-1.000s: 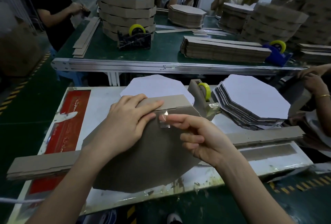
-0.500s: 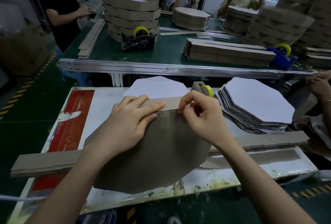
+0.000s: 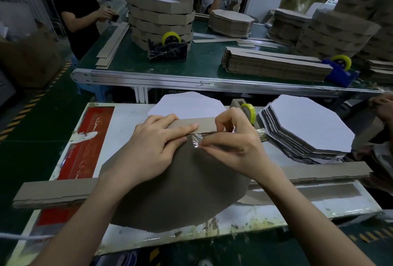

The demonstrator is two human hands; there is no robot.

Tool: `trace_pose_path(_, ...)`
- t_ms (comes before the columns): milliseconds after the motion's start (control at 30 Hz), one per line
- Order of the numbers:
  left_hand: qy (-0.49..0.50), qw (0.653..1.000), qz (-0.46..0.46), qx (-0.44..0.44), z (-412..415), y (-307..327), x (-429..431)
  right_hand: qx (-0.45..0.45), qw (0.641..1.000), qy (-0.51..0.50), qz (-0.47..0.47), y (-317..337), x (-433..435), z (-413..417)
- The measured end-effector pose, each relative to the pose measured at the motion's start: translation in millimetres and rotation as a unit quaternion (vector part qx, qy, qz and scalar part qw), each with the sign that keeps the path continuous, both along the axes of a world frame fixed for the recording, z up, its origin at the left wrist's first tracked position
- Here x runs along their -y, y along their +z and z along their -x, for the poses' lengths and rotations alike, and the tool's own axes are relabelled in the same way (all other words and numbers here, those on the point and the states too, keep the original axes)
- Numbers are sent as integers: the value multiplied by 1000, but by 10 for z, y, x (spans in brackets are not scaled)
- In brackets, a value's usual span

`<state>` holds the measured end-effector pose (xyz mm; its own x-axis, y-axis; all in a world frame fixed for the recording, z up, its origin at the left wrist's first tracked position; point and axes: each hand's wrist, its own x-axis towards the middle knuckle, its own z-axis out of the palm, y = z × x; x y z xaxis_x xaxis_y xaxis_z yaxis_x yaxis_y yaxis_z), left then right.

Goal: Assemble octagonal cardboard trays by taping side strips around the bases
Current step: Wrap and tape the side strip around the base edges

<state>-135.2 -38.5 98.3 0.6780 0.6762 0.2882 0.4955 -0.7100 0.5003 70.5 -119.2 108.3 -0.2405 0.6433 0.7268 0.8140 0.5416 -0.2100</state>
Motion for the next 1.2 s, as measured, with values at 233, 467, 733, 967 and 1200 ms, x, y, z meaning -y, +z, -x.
trace_pose_path(233, 9, 1000, 7, -25, 3, 24, -15, 39, 998, 0, 56, -27, -43, 19)
trace_pose_path(467, 76, 997, -31, 2, -199, 119, 57, 41, 998, 4, 55, -68, -99, -3)
trace_pose_path(733, 62, 990, -92, -90, -171, 85, -9, 28, 980, 57, 189, 79, -99, -155)
trace_pose_path(967, 74, 987, -118, -80, -183, 91, 39, -254, 912, -69, 315, 154, -206, -329)
trace_pose_path(1200, 59, 960, -141, -235, -229, 132, 72, -224, 898, -59, 375, -14, -213, -397)
